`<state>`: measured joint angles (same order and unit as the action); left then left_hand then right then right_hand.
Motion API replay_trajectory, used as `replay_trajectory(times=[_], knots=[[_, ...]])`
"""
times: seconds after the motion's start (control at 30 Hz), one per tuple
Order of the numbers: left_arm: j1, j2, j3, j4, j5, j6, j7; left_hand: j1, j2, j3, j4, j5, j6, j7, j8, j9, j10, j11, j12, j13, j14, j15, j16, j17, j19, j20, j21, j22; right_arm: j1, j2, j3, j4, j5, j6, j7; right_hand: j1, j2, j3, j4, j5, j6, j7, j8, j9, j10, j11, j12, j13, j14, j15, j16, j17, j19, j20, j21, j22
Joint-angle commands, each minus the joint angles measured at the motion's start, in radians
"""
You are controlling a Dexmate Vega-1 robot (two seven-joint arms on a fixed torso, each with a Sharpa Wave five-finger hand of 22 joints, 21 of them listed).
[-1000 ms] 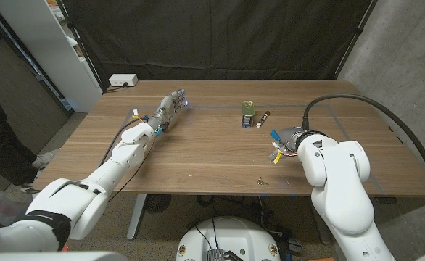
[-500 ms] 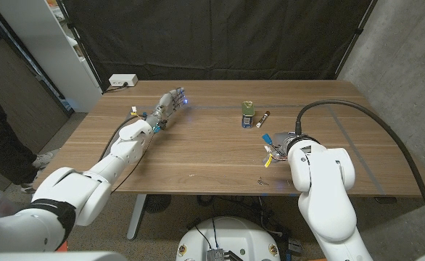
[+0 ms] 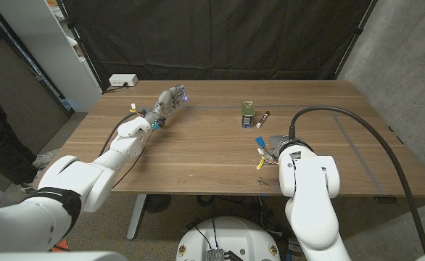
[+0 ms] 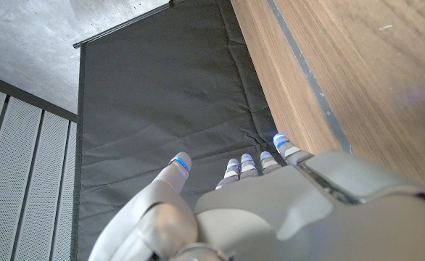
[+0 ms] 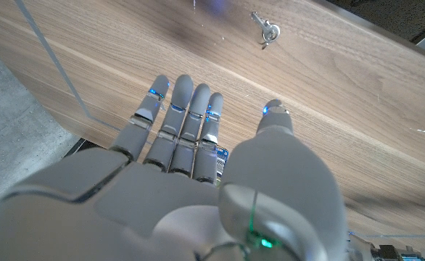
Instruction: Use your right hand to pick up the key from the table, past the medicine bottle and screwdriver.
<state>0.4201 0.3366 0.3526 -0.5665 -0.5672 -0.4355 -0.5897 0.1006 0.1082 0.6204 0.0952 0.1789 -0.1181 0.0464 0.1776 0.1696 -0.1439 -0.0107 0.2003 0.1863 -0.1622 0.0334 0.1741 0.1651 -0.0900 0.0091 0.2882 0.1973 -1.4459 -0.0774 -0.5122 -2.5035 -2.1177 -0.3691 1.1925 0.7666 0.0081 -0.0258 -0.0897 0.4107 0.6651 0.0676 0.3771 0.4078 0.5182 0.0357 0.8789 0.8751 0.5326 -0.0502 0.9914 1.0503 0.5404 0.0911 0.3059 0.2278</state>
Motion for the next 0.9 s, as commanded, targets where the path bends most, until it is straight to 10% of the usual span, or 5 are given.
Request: replay_trajectory(times=[0.03, 0.9], knots=[[-0.005, 0.001, -0.012, 0.000, 0.006, -0.007, -0.015, 0.001, 0.028, -0.006, -0.002, 0.003, -0.012, 0.000, 0.003, 0.004, -0.003, 0.002, 0.002, 0.003, -0.009, 0.000, 0.003, 0.004, -0.008, 0.003, 0.000, 0.003, -0.024, 0.043, -0.014, 0.034, -0.016, -0.017, -0.036, 0.012, 0.004, -0.002, -0.008, 0.005, 0.009, -0.001, 0.001, 0.004, 0.012, -0.002, 0.008, 0.004, 0.008, -0.015, 0.008, 0.001, 0.011, 0.004, 0.010, -0.001], [0.003, 0.009, -0.013, -0.023, 0.005, -0.003, -0.018, -0.001, 0.027, -0.008, -0.002, 0.003, -0.012, 0.001, 0.003, 0.004, -0.004, 0.000, 0.002, 0.003, -0.009, -0.001, 0.003, 0.004, -0.006, 0.003, -0.001, 0.004, -0.062, 0.080, -0.038, 0.100, -0.050, -0.082, -0.132, 0.035, 0.010, -0.010, -0.017, 0.013, 0.030, -0.008, 0.010, 0.003, 0.026, 0.000, 0.027, 0.017, 0.014, -0.018, 0.053, 0.025, 0.020, 0.002, 0.020, -0.002]])
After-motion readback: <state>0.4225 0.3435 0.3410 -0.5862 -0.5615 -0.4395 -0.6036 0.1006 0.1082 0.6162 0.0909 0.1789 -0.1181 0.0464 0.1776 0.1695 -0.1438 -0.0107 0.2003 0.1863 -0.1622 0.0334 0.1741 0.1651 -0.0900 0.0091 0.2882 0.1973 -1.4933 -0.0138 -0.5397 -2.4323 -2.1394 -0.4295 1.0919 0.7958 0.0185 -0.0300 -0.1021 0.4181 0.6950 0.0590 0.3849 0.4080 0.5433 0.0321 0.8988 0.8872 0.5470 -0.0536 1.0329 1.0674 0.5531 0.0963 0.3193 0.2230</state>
